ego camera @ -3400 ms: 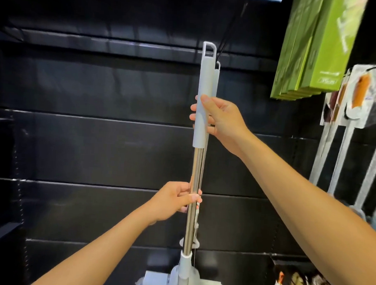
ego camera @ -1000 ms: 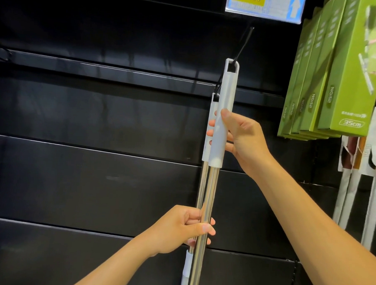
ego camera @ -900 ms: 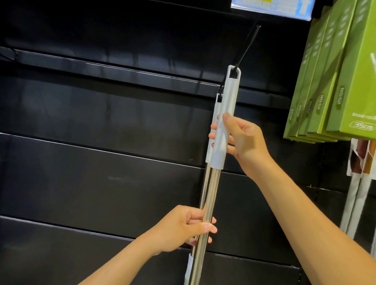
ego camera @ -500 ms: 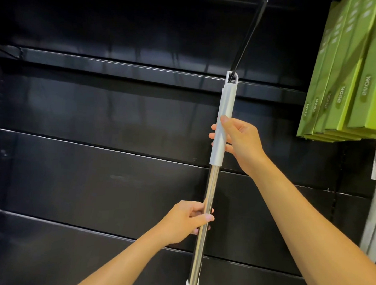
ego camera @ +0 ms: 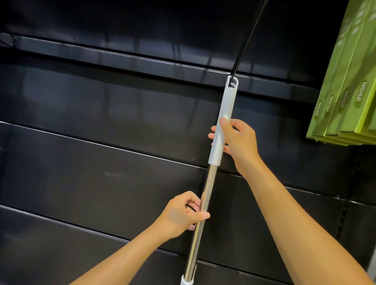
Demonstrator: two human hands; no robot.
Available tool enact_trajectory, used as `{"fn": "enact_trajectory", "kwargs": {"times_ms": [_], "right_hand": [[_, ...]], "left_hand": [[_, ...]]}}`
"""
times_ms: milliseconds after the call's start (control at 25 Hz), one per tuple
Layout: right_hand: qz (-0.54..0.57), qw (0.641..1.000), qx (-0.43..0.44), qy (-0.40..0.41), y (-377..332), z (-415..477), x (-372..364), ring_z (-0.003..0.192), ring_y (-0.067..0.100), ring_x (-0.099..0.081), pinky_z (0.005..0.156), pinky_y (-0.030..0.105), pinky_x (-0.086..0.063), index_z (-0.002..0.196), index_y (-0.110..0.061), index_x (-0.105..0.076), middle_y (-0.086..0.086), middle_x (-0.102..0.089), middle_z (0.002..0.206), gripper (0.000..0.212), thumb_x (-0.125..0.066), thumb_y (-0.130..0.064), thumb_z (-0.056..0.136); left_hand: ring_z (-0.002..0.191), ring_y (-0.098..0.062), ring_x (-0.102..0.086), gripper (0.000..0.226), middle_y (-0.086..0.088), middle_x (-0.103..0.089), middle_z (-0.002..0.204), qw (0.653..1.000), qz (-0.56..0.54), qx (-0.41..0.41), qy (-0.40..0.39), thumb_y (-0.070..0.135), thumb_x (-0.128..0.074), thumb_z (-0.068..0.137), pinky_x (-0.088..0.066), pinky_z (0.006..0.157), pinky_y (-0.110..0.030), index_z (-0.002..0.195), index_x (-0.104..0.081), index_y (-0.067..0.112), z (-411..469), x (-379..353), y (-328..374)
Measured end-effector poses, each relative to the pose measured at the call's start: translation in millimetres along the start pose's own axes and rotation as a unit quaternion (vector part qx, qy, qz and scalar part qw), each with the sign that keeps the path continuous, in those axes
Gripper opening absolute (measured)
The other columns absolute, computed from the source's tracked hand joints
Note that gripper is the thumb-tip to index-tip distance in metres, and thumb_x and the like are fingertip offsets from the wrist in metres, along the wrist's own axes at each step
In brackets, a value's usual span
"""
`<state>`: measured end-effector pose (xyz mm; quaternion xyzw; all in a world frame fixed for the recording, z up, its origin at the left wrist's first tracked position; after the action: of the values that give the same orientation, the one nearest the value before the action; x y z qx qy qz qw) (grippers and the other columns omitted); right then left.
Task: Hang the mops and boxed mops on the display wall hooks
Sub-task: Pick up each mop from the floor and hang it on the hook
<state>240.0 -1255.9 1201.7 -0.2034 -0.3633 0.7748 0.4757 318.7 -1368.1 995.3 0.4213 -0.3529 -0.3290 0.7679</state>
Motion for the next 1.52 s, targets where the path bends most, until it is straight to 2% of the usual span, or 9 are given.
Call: {"fn": "enact_trajectory", "kwargs": {"times_ms": [80,240,480,600,800,1000,1080,1320,1520], "right_hand": [[-0.007,1.000,0.005,0.007,-1.3,-0.4,2.0,0.087,0.014,-0.078,0.078,0.035,-0.066,0.114,-0.025,-0.067,-0.001,-0.075,0.108,0.019,-0.067,-0.037,0.099],[-0.125,0.985,0.089,0.074,-23.4,-7.9,16.2,0.084,0.015,-0.075,0.075,0.038,-0.066,0.081,-0.036,-0.071,-0.011,-0.074,0.089,0.014,-0.074,-0.043,0.092],[-0.225,0.965,0.093,0.102,-36.3,-33.5,19.2,0.089,0.012,-0.073,0.078,0.042,-0.066,0.116,-0.024,-0.069,-0.006,-0.074,0.105,0.032,-0.076,-0.043,0.091],[-0.290,0.951,0.076,0.074,-29.1,-71.3,16.0,0.092,0.011,-0.069,0.086,0.041,-0.063,0.118,-0.027,-0.066,-0.010,-0.071,0.106,0.025,-0.071,-0.037,0.095],[-0.423,0.906,0.019,0.001,20.4,-178.7,2.6,0.111,0.011,-0.063,0.091,0.033,-0.055,0.129,-0.030,-0.062,-0.009,-0.062,0.127,0.033,-0.068,-0.036,0.097],[-0.486,0.871,-0.061,-0.043,74.1,-319.8,-1.8,0.128,0.015,-0.054,0.098,0.034,-0.053,0.133,-0.029,-0.057,-0.007,-0.053,0.140,0.039,-0.069,-0.034,0.096],[-0.504,0.856,-0.098,-0.059,90.0,-378.4,5.1,0.132,0.017,-0.050,0.101,0.035,-0.051,0.135,-0.027,-0.055,-0.005,-0.051,0.143,0.041,-0.068,-0.032,0.097],[-0.524,0.823,-0.203,-0.085,128.3,-544.4,61.1,0.132,0.024,-0.050,0.105,0.039,-0.049,0.139,-0.022,-0.054,-0.001,-0.049,0.141,0.047,-0.066,-0.035,0.095],[-0.531,0.783,-0.314,-0.074,136.7,-671.2,142.3,0.137,0.021,-0.044,0.105,0.042,-0.049,0.143,-0.025,-0.049,-0.003,-0.043,0.146,0.048,-0.060,-0.041,0.099]], "left_hand": [[0.067,-0.005,-0.065,0.021,0.007,-0.061,0.079,1.000,0.005,-0.003,0.004,0.020,-0.082,0.089,-0.067,0.075,-0.037,0.098,-0.064,0.018,0.2,0.3,-0.7],[0.070,-0.008,-0.065,0.021,0.005,-0.060,0.083,1.000,0.016,-0.002,0.004,0.022,-0.082,0.089,-0.067,0.076,-0.039,0.100,-0.064,0.020,-2.1,2.7,-0.9],[0.084,-0.012,-0.071,0.021,0.007,-0.066,0.096,0.998,0.060,-0.016,0.004,0.030,-0.080,0.091,-0.066,0.079,-0.036,0.105,-0.064,0.029,-17.7,11.5,5.2],[0.088,-0.007,-0.069,0.031,0.013,-0.068,0.111,0.992,0.117,-0.046,-0.007,0.037,-0.078,0.092,-0.062,0.091,-0.033,0.118,-0.063,0.032,-47.3,27.6,3.6],[0.135,-0.004,-0.049,0.055,0.018,-0.051,0.148,0.961,0.259,-0.089,-0.039,0.047,-0.069,0.096,-0.045,0.112,-0.029,0.145,-0.047,0.038,-125.3,49.6,-29.2],[0.155,-0.017,-0.030,0.069,0.007,-0.034,0.166,0.928,0.347,-0.091,-0.101,0.048,-0.067,0.097,-0.037,0.121,-0.040,0.157,-0.037,0.031,-226.9,43.3,-87.5],[0.157,-0.021,-0.027,0.070,0.003,-0.032,0.168,0.913,0.373,-0.097,-0.134,0.047,-0.066,0.097,-0.035,0.121,-0.043,0.158,-0.037,0.027,-267.8,30.2,-106.5],[0.142,-0.031,-0.049,0.067,-0.003,-0.049,0.155,0.894,0.374,-0.131,-0.212,0.045,-0.073,0.085,-0.049,0.108,-0.044,0.145,-0.052,0.024,-377.0,-33.6,-143.6],[0.155,-0.026,-0.031,0.074,-0.001,-0.032,0.167,0.861,0.388,-0.122,-0.306,0.053,-0.064,0.094,-0.033,0.124,-0.043,0.158,-0.036,0.029,-446.7,-113.4,-162.7]]}}
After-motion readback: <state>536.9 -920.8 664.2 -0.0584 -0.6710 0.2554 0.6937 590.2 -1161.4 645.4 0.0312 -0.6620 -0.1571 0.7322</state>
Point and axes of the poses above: each hand's wrist, its own z-axis towards the middle knuckle, its own x-axis out of the back of the hand, y = z × x, the point moved 9 cm from there along z, towards the middle knuckle
